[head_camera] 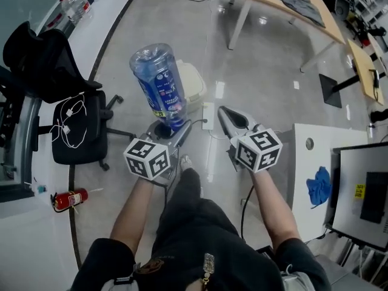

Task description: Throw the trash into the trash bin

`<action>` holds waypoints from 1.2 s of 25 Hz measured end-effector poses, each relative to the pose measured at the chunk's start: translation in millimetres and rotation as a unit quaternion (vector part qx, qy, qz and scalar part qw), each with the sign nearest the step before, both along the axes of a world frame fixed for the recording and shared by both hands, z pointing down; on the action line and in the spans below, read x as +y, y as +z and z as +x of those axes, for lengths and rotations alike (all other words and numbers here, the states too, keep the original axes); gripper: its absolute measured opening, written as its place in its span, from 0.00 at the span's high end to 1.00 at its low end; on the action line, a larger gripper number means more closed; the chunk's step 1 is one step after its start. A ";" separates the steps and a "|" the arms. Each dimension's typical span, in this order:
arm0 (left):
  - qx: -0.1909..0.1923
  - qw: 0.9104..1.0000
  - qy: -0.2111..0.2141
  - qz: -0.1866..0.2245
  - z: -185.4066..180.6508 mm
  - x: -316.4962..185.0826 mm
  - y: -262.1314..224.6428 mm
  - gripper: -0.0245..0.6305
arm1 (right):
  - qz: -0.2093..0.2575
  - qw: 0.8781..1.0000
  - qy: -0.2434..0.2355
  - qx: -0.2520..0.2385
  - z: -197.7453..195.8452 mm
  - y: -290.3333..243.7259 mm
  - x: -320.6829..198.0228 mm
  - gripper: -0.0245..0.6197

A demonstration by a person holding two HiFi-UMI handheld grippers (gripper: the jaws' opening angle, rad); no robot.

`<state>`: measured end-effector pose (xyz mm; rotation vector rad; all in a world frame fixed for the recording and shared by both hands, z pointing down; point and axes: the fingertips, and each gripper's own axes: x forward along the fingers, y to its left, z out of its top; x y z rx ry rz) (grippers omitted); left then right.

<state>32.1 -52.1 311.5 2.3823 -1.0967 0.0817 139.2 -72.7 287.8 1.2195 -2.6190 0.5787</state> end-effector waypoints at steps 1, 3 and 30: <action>0.005 1.000 -0.001 -0.001 -0.1 -11.7 8.2 0.65 | -0.005 1.000 -0.003 0.007 -0.8 7.3 -12.7 0.96; 0.008 1.000 -0.004 -0.002 -2.2 -36.3 26.5 0.65 | -0.014 1.000 -0.009 0.020 -3.5 23.2 -37.9 0.96; -0.007 0.992 -0.092 -0.090 -28.6 -184.8 318.2 0.65 | -0.199 0.968 -0.078 0.129 -52.8 456.7 -208.3 0.96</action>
